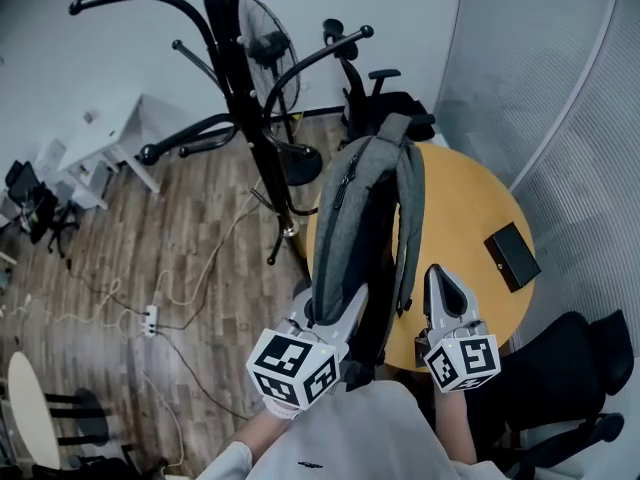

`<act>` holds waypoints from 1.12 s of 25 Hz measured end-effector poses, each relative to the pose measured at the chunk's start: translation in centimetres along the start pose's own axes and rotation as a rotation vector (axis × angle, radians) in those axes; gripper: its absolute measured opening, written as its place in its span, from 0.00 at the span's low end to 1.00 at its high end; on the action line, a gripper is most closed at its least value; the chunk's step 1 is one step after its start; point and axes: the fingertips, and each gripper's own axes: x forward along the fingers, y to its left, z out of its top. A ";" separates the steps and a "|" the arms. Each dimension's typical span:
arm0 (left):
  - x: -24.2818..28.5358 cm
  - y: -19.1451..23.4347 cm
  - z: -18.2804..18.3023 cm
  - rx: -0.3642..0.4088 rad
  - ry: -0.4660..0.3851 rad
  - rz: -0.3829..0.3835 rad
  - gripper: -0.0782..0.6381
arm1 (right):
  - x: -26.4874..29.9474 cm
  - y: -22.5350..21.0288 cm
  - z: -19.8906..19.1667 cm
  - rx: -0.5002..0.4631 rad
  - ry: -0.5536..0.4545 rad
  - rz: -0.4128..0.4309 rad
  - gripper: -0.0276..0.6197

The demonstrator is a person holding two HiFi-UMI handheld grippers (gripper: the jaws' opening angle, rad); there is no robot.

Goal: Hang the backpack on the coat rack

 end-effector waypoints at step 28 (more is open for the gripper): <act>6.0 0.9 3.9 -0.033 -0.154 0.109 0.28 | 5.0 -4.2 1.7 -0.030 -0.008 0.111 0.03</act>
